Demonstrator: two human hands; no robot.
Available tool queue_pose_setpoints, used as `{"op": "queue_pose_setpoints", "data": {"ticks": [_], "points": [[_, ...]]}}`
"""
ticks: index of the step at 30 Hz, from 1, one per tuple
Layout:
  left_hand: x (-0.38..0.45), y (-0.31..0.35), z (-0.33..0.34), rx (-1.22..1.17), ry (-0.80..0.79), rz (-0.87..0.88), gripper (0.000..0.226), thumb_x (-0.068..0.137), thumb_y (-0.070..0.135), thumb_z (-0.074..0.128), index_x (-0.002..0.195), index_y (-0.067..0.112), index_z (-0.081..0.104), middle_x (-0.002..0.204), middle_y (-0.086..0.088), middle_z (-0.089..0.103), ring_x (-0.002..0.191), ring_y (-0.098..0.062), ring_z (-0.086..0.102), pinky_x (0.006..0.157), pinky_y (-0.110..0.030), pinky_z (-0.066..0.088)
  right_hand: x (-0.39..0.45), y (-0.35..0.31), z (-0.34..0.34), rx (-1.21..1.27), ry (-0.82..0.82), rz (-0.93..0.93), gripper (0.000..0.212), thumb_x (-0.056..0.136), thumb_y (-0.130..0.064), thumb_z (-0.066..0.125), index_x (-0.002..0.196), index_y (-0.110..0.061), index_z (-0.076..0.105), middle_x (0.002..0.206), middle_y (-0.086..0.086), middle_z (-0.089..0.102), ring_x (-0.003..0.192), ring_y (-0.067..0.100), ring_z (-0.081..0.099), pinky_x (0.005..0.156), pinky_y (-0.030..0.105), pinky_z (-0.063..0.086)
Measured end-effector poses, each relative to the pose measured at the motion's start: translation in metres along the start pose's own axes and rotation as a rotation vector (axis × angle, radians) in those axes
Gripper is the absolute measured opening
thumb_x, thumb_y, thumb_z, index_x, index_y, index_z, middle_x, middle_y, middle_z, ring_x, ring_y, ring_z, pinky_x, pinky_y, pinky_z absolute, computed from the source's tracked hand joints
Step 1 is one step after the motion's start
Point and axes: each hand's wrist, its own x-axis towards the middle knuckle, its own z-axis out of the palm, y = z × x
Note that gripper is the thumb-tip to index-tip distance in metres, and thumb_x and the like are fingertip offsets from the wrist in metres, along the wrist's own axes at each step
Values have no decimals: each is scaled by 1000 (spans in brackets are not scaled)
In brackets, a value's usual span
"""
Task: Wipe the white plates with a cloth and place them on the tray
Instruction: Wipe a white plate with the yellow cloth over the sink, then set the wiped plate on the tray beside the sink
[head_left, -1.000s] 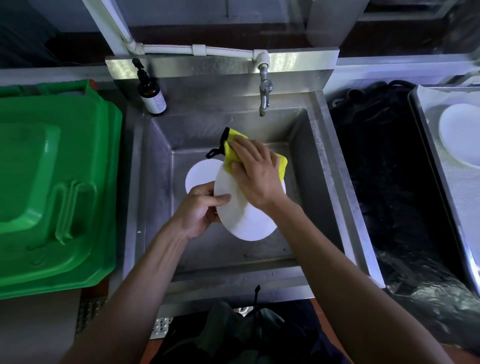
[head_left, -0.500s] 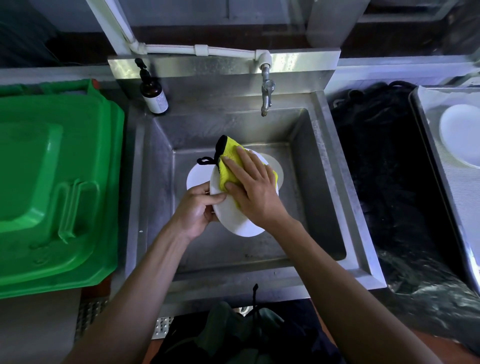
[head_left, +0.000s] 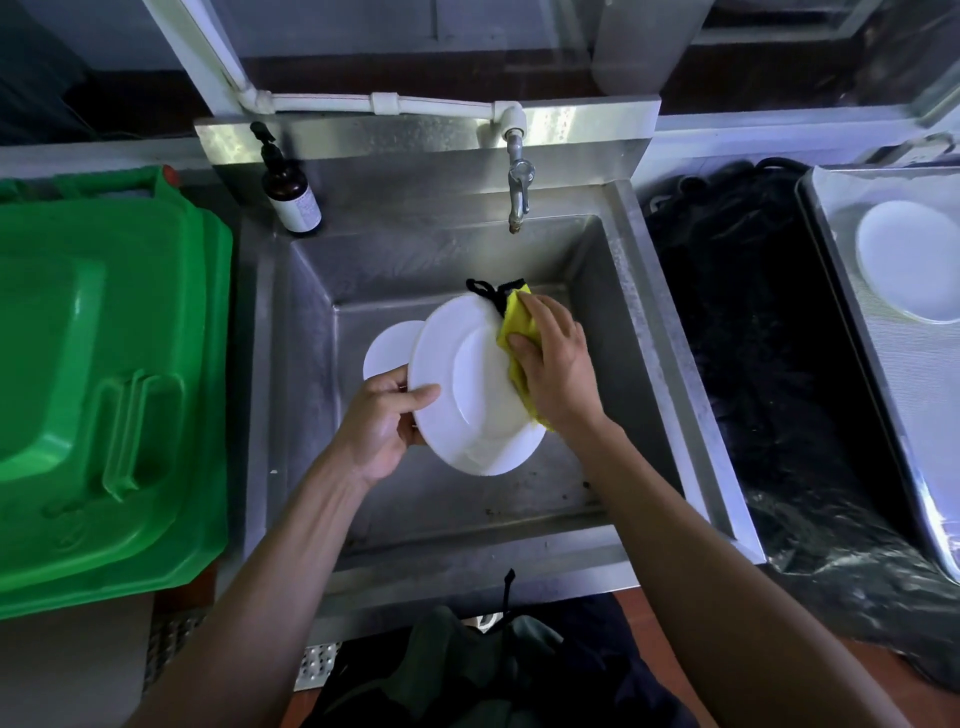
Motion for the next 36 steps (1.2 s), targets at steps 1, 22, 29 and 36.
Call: {"op": "queue_pose_setpoints", "data": {"ticks": [1, 22, 29, 36], "points": [[3, 0, 2, 12, 22, 13, 26, 76, 15, 69, 100, 17, 79, 105, -12, 74, 91, -28, 70, 70, -42, 57, 0, 4, -2, 5, -3, 23, 51, 100, -21, 57, 149, -19, 45, 150, 8, 45, 122, 35, 47, 105, 46, 39], [60, 13, 73, 1310, 200, 487, 28, 101, 13, 52, 77, 18, 37, 63, -2, 45, 63, -32, 44, 56, -43, 34, -16, 46, -80, -153, 58, 38, 50, 95, -14, 62, 143, -17, 52, 141, 4, 55, 121, 34, 52, 93, 50, 49], [74, 18, 131, 1597, 119, 643, 6, 100, 11, 51, 105, 12, 54, 71, -9, 53, 65, -37, 49, 55, -42, 39, -17, 81, -129, -108, 121, 85, 52, 92, -15, 64, 143, -22, 53, 140, 0, 55, 117, 34, 52, 93, 48, 49], [89, 26, 225, 1780, -11, 817, 33, 83, -6, 58, 112, 7, 64, 83, -14, 71, 67, -42, 64, 53, -35, 32, -18, 138, -201, -86, 205, 140, 54, 92, -15, 66, 143, -21, 54, 142, 1, 54, 121, 33, 53, 99, 43, 45]]}}
